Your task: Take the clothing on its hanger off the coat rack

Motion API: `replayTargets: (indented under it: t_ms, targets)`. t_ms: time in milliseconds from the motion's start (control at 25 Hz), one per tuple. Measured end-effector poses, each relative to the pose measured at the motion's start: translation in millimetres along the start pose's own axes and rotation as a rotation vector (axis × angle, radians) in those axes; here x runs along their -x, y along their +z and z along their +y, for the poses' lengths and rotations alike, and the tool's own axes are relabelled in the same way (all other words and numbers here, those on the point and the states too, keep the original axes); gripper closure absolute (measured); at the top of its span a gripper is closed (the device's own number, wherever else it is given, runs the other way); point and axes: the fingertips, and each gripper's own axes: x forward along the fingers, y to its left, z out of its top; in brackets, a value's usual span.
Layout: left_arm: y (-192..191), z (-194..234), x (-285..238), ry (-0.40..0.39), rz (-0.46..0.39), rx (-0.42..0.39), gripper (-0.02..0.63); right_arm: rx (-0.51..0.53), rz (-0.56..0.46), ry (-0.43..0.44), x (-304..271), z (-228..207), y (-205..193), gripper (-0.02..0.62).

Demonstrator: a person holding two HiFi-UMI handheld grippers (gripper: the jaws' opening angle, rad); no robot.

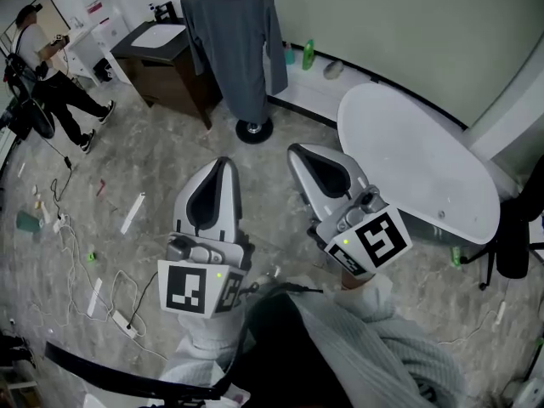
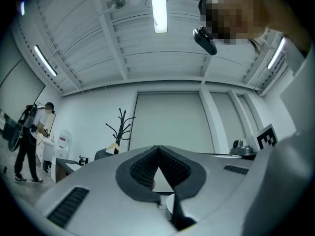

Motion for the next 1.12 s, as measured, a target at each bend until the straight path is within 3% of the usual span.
replayTargets:
  t_ms: [360, 720, 920, 1120]
  targets:
    - [-2, 66, 14, -0.001, 0.003, -0.005, 0.601, 0.001, -0.005, -0.041, -46, 23, -20, 0.594]
    - [-25, 146, -1, 0.064, 0.033, 0.006, 0.601, -0.008, 0.052, -0.004, -124, 23, -62, 0.594]
    - [-55, 206, -47, 0.101, 0.056, 0.017, 0.601, -0.016, 0.069, 0.016, -191, -8, -96, 0.594]
    - [-68, 271, -126, 0.120, 0.056, 0.008, 0.601, -0.012, 0.065, 0.053, -284, -62, -113, 0.592]
